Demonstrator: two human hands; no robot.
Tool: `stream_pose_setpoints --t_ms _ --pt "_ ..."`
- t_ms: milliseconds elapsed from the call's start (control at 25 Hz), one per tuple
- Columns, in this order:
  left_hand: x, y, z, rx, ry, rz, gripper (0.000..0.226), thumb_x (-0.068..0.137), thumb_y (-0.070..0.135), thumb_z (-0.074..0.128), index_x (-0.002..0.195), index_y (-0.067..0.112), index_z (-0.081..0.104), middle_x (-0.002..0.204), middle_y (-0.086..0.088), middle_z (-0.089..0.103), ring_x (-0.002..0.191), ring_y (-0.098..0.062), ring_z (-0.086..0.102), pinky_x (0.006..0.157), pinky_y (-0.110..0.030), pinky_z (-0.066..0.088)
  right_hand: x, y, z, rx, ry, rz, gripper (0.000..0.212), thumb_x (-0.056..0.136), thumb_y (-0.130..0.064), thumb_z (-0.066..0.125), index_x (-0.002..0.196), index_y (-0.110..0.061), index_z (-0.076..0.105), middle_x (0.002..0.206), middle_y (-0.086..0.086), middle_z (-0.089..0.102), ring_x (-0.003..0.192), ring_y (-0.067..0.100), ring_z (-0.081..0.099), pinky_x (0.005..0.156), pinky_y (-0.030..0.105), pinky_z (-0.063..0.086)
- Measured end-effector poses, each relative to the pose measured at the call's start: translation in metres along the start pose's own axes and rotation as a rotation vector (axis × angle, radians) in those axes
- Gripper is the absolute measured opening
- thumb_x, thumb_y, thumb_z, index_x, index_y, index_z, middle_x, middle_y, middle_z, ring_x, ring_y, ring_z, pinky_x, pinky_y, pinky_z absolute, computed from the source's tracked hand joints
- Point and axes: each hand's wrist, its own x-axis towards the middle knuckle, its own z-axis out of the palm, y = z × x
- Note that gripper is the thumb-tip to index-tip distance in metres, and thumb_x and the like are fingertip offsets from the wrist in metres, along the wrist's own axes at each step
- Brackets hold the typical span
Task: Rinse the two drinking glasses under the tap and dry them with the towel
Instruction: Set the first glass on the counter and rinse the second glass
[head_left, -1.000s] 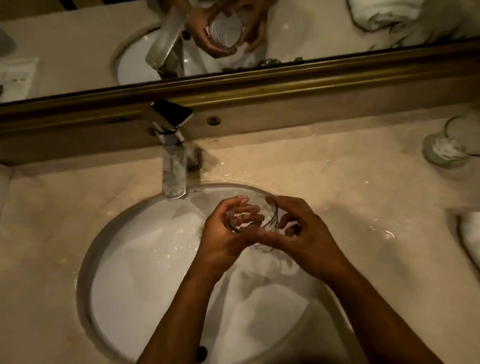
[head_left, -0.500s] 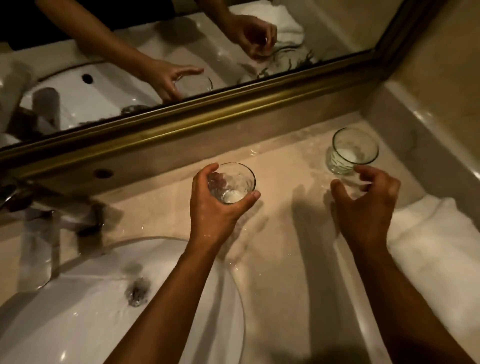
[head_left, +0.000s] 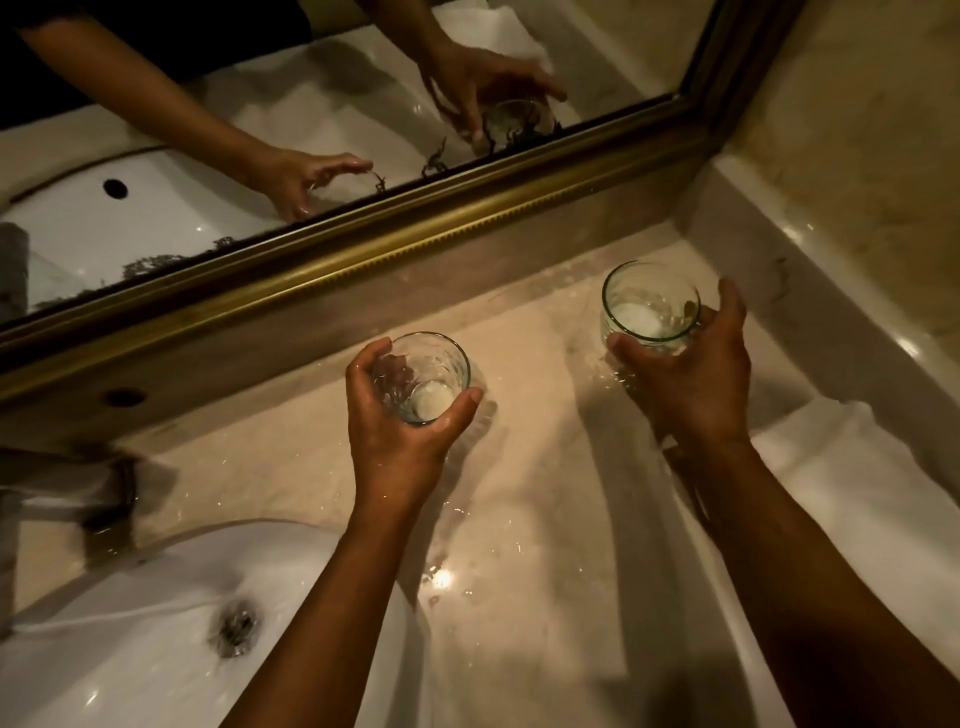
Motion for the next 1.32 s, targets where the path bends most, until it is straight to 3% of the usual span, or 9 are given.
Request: stream_pose_setpoints --t_ms 360,520,680,800,920,1040,1120,1200,1320 --pt "-0.006 -0.004 -0.015 -0.056 -0.04 -0.032 0.102 0.064 0.062 0.084 0.149 0.037 0.033 0.15 0.001 0.044 0.132 -0.012 0.051 0.103 -0.029 0.051 0.0 -0.007 0.012 0.147 -0.064 0.049 0.091 0.051 -0.045 0.087 0.13 -0.035 0.042 0.12 -0.008 0.059 0.106 0.018 0.064 0.088 0.043 0.059" --pt "-0.028 -0.007 -0.028 -0.118 0.197 -0.089 0.052 0.085 0.071 0.042 0.121 0.034 0.049 0.121 -0.005 0.054 0.098 0.005 0.053 0.082 -0.011 0.043 -0.035 -0.026 0.009 0.1 -0.123 -0.002 0.088 0.057 -0.04 0.088 0.131 -0.027 0.042 0.12 -0.004 0.059 0.106 0.018 0.062 0.094 0.038 0.055" --pt "-0.054 -0.012 -0.044 -0.189 0.268 -0.245 0.034 0.099 0.051 0.045 0.092 0.02 0.056 0.083 -0.001 0.058 0.075 -0.012 0.054 0.074 -0.031 0.043 -0.106 -0.049 0.014 0.097 -0.248 -0.09 0.088 0.059 -0.036 0.09 0.131 -0.027 0.042 0.119 -0.006 0.06 0.1 0.012 0.063 0.084 0.019 0.051" --pt "-0.068 -0.019 -0.06 -0.212 0.179 -0.285 0.039 0.106 0.027 0.048 0.078 0.001 0.054 0.067 -0.015 0.051 0.062 -0.015 0.048 0.065 -0.036 0.041 -0.161 -0.058 0.026 0.089 -0.426 -0.071 0.092 0.056 -0.038 0.09 0.132 -0.037 0.038 0.117 -0.016 0.06 0.099 0.005 0.064 0.08 0.025 0.059" --pt "-0.082 -0.031 -0.08 -0.284 0.126 -0.328 0.035 0.106 0.022 0.048 0.08 0.001 0.06 0.069 -0.017 0.061 0.065 -0.022 0.056 0.064 -0.037 0.046 -0.21 -0.064 0.038 0.045 -0.549 -0.096 0.094 0.051 -0.048 0.089 0.129 -0.046 0.036 0.114 -0.027 0.059 0.103 -0.003 0.062 0.087 0.024 0.057" --pt "-0.095 -0.052 -0.107 -0.391 0.018 -0.398 0.013 0.093 0.027 0.066 0.099 0.016 0.07 0.094 -0.005 0.074 0.092 -0.023 0.071 0.079 -0.033 0.057 -0.256 -0.073 0.059 0.068 -0.674 -0.12 0.086 0.051 -0.042 0.088 0.124 -0.045 0.043 0.114 -0.028 0.062 0.105 -0.01 0.06 0.087 0.015 0.052" --pt "-0.099 -0.066 -0.129 -0.648 0.002 -0.557 0.035 0.082 0.039 0.069 0.11 0.017 0.073 0.112 -0.011 0.074 0.106 -0.026 0.07 0.094 -0.041 0.053 -0.278 -0.079 0.08 0.08 -0.723 -0.151 0.082 0.053 -0.036 0.088 0.124 -0.044 0.046 0.114 -0.029 0.062 0.106 -0.012 0.059 0.087 0.011 0.049" --pt "-0.097 -0.08 -0.151 -0.943 0.027 -0.761 0.043 0.094 0.045 0.054 0.112 0.011 0.075 0.121 -0.018 0.072 0.114 -0.031 0.068 0.1 -0.045 0.05 -0.294 -0.081 0.105 0.045 -0.768 -0.202 0.081 0.056 -0.037 0.085 0.127 -0.043 0.046 0.117 -0.029 0.061 0.108 -0.012 0.056 0.091 0.011 0.048" --pt "-0.094 -0.1 -0.195 -1.021 0.107 -0.78 0.04 0.087 0.041 0.062 0.106 0.01 0.077 0.118 -0.018 0.071 0.107 -0.03 0.07 0.093 -0.041 0.057 -0.32 -0.083 0.146 -0.041 -0.893 -0.265 0.088 0.057 -0.041 0.082 0.135 -0.038 0.043 0.125 -0.022 0.059 0.115 -0.004 0.055 0.098 0.021 0.049"
